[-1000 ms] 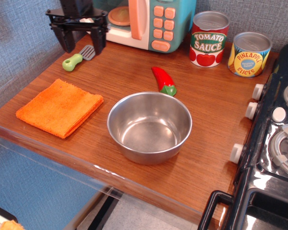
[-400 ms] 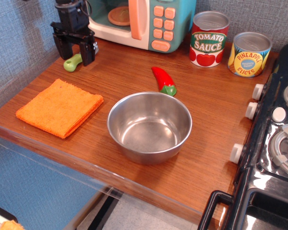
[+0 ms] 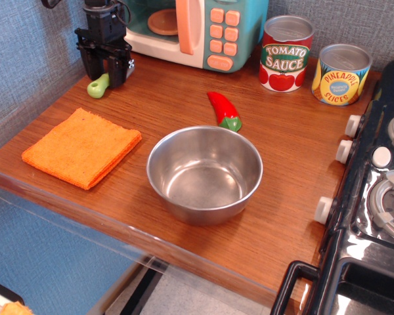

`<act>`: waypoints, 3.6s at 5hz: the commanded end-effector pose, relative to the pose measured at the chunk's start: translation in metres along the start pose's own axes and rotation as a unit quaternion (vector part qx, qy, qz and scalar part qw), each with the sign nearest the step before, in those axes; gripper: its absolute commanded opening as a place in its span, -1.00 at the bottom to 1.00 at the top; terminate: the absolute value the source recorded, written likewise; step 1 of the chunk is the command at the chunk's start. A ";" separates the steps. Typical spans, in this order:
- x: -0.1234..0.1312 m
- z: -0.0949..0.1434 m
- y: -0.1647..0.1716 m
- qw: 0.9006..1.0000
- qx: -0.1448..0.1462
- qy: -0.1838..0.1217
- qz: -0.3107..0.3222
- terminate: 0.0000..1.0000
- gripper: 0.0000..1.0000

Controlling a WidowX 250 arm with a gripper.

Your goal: Move the green peeler to the right of the red pepper

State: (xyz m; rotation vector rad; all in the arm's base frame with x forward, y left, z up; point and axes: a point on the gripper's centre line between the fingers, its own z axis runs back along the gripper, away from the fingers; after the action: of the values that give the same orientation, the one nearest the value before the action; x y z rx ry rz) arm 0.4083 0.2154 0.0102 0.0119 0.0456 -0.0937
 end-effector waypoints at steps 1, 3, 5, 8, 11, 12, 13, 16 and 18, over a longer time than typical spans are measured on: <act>-0.004 -0.001 -0.002 0.999 0.002 0.006 0.053 -1.00 -1.00; -0.015 0.058 -0.019 0.984 -0.008 -0.056 0.170 -1.00 -1.00; 0.001 0.144 -0.112 0.981 -0.055 -0.130 0.131 -1.00 -1.00; 0.005 0.109 -0.265 0.995 -0.027 -0.097 0.005 -1.00 -1.00; 0.032 0.073 -0.298 0.985 -0.031 -0.120 0.120 -1.00 -1.00; 0.031 0.063 -0.273 0.982 -0.014 -0.121 0.144 -1.00 -1.00; 0.031 0.051 -0.252 0.981 -0.018 -0.110 0.158 -1.00 -1.00; 0.027 0.006 -0.267 0.992 -0.028 -0.060 0.105 -1.00 -1.00; 0.031 0.008 -0.277 0.996 -0.037 -0.060 0.062 -1.00 -1.00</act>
State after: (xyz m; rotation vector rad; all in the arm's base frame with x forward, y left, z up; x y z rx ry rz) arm 0.4170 -0.0544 0.0102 -0.0600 -0.0590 0.0568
